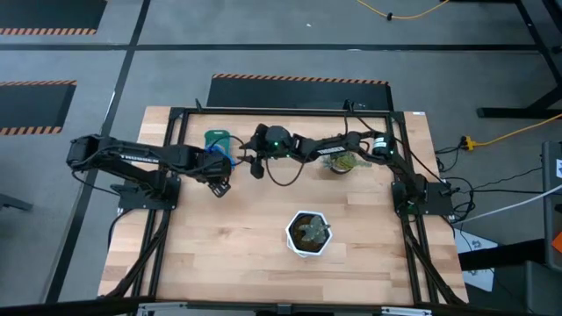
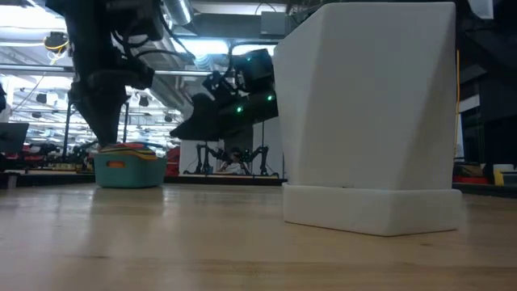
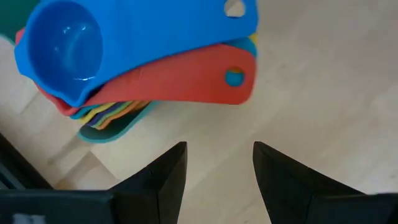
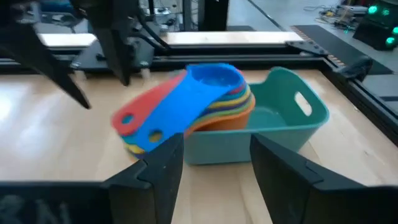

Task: Nest measuring cups in basket
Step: Put the nested measuring cups into the green bin

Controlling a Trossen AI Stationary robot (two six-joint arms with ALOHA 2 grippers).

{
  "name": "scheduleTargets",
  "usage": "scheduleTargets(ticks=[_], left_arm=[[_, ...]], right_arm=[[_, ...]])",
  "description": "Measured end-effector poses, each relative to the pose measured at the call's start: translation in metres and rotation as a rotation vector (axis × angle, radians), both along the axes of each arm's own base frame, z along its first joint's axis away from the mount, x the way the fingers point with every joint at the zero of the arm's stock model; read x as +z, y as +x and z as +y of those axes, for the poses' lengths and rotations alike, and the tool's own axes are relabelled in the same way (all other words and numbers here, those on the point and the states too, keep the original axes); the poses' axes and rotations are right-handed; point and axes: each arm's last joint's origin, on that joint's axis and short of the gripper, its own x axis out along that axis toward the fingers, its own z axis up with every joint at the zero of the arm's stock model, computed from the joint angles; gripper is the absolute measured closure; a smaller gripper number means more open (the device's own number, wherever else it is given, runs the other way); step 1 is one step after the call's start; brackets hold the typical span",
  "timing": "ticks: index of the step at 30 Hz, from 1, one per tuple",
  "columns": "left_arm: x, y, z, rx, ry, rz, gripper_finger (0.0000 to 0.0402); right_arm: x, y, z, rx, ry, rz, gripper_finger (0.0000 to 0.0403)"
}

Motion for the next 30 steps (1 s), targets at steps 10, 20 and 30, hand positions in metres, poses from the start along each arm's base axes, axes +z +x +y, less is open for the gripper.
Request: scheduleTargets(ticks=[10,20,30], left_arm=[[-0.012,0.006,0.016,0.078,0.031,0.071,0.0225],[-0.013,0.014,0.030,0.140,0.042,-0.018,0.0225],[-0.013,0.011,0.024,0.114,-0.015,-0.001,0.0225]], right_arm=[[-0.024,0.019,-0.006,-0.019,0.001,0.008,0.0212],[-0.026,0.027,0.011,0.014,-0.003,0.006,0.0212],[-0.024,0.026,0.013,0.014,0.036,0.028,0.0212]])
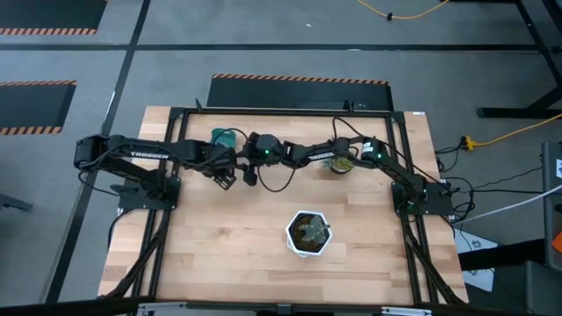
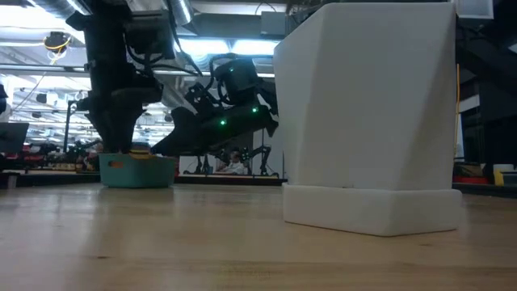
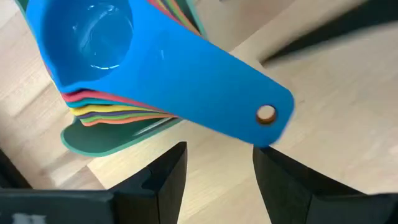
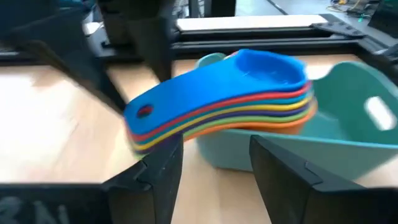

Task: Nest measuring cups in basket
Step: Put the nested measuring cups into the green bin, then return to Home Position

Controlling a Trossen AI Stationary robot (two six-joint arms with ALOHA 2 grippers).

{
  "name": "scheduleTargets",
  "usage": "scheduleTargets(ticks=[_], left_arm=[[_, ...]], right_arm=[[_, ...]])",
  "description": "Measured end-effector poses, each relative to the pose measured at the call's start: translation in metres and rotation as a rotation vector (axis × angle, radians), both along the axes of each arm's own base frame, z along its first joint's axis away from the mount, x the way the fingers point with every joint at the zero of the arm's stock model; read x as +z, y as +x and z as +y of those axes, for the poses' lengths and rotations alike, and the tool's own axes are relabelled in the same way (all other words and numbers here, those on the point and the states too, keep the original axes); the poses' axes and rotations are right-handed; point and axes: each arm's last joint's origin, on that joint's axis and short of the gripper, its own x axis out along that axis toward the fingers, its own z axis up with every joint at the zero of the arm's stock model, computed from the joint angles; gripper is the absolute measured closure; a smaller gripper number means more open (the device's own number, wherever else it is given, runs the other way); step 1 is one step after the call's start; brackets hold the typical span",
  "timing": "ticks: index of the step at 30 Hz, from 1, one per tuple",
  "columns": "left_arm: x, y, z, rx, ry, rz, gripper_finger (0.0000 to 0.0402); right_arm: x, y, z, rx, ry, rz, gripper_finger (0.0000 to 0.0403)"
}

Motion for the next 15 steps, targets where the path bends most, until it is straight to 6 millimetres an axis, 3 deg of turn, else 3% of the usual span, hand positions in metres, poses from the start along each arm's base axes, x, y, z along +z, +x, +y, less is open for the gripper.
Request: scheduleTargets(ticks=[8,15], left_arm=[[0.019,-0.010,-0.008,-0.042,0.005,-0.100,0.0225],[0.048,-0.027,-0.014,-0.167,-0.031,-0.315,0.0225]], right_arm=[[0.024,-0.005,-0.011,-0.003,0.027,-0.025,0.0212],[0.086,-0.019,-0.014,0.074,0.046,-0.060,0.0212]])
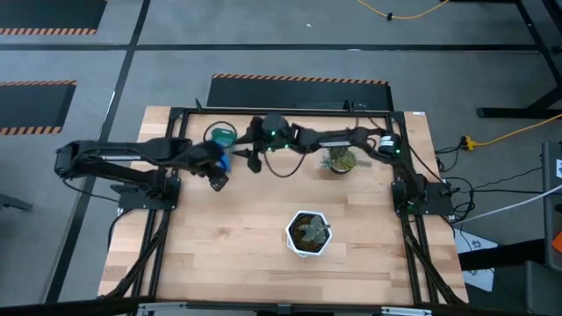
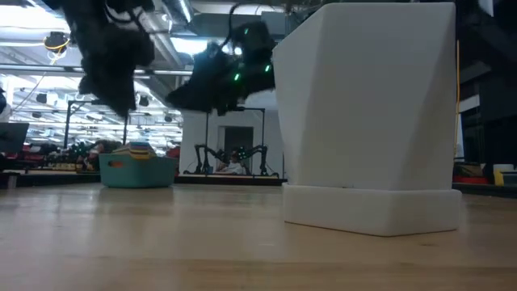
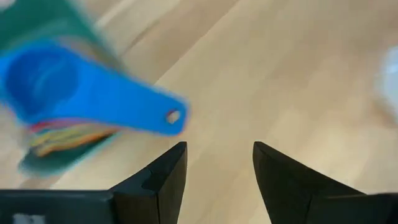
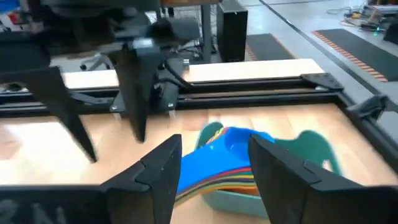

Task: Nest measuring cups in basket
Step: Return to Home Position

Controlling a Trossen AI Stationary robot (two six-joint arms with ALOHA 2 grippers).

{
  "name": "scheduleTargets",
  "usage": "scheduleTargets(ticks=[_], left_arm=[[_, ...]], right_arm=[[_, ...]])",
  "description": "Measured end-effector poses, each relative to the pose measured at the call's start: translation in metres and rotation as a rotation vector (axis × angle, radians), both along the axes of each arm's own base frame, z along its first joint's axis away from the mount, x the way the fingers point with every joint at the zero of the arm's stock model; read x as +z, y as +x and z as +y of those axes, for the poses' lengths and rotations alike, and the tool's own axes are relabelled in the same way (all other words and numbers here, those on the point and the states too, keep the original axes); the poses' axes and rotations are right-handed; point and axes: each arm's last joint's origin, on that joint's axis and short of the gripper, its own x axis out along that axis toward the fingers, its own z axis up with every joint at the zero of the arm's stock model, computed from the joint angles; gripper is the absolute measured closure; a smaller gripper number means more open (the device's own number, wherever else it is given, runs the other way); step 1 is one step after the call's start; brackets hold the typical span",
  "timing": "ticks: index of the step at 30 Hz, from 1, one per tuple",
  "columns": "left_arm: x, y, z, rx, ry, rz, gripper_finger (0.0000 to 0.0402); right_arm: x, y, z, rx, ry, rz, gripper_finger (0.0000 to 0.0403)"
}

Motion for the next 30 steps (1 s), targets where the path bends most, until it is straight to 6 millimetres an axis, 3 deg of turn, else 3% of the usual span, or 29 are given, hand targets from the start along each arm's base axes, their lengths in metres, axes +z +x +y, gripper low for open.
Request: scheduleTargets(ticks=[6,17,24,30], left_arm=[[0.028,-0.003,-0.001,-0.151,0.140,-0.257,0.0225],[0.079,0.002,0.000,-0.411,0.650,-0.656,0.0225],[0.093,-0.040,-0.008,-0.430,0.714,-0.713,0.0225],[0.076,-0.069,-0.017,-0.485,0.714,-0.771,0.0225]], right_arm=[[0.063,-0.028,0.004,0.035,-0.044,0.021,0.0212],[0.158,-0.101,0.024,0.066,-0.103,0.096,0.0212],[0.198,-0.153,0.044,0.104,-0.090,0.153,0.0212],[0.214,-0.182,0.067,0.153,-0.079,0.200,0.0212]])
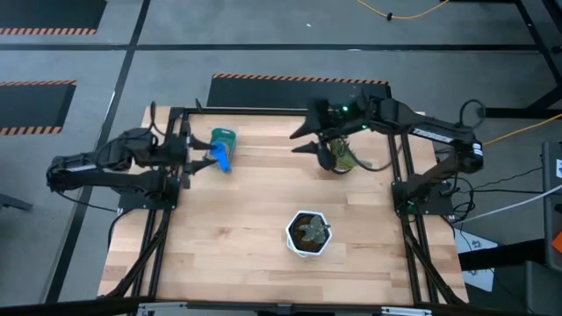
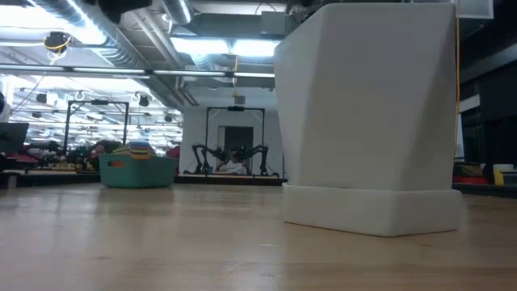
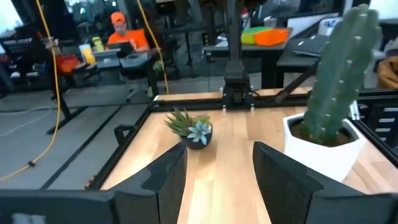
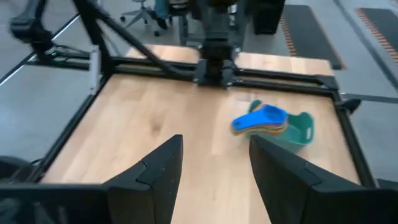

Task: Nest measuring cups in basket
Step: Return to Home Position

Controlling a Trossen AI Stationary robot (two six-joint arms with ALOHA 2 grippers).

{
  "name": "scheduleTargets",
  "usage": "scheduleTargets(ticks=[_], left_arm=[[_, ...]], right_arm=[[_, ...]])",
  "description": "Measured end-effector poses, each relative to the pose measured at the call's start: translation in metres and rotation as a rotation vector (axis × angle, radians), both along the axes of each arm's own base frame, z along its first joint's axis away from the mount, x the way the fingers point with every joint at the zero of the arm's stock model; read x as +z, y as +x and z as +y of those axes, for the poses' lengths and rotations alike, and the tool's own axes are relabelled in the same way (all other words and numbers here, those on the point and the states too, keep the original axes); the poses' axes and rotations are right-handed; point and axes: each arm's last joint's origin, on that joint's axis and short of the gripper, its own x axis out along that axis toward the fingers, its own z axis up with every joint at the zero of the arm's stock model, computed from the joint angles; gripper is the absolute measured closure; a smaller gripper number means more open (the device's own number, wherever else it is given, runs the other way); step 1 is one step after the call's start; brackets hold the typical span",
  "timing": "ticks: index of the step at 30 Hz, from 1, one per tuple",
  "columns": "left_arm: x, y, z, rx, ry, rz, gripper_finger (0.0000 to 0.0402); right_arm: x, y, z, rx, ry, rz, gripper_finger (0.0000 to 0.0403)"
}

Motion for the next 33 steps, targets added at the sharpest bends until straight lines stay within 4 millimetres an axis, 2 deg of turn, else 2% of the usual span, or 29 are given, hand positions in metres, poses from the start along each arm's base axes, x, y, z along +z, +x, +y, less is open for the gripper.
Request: scheduleTargets(ticks=[6,11,19,25,28,31,33], left_arm=[[-0.039,-0.012,-0.004,-0.027,0.006,-0.068,0.0225],[-0.066,-0.020,-0.005,-0.030,0.008,-0.090,0.0225],[-0.092,-0.027,-0.006,-0.065,0.011,-0.128,0.0225],[-0.105,-0.021,-0.007,-0.115,0.010,-0.131,0.0225],[-0.118,-0.016,-0.007,-0.116,0.006,-0.099,0.0225],[-0.124,-0.012,-0.007,-0.115,0.015,-0.158,0.0225],[-0.135,-0.008,-0.006,-0.115,0.015,-0.165,0.0225]], right_arm=[[0.009,-0.012,0.016,0.043,0.002,-0.005,0.0212],[0.015,-0.022,0.020,0.048,-0.001,-0.013,0.0212],[0.023,-0.043,0.021,-0.021,-0.034,0.012,0.0212],[0.033,-0.063,0.023,-0.031,-0.043,0.000,0.0212],[0.038,-0.074,0.025,-0.042,-0.055,-0.004,0.0212],[0.042,-0.087,0.026,-0.058,-0.065,-0.006,0.0212],[0.045,-0.096,0.027,-0.061,-0.068,-0.013,0.0212]])
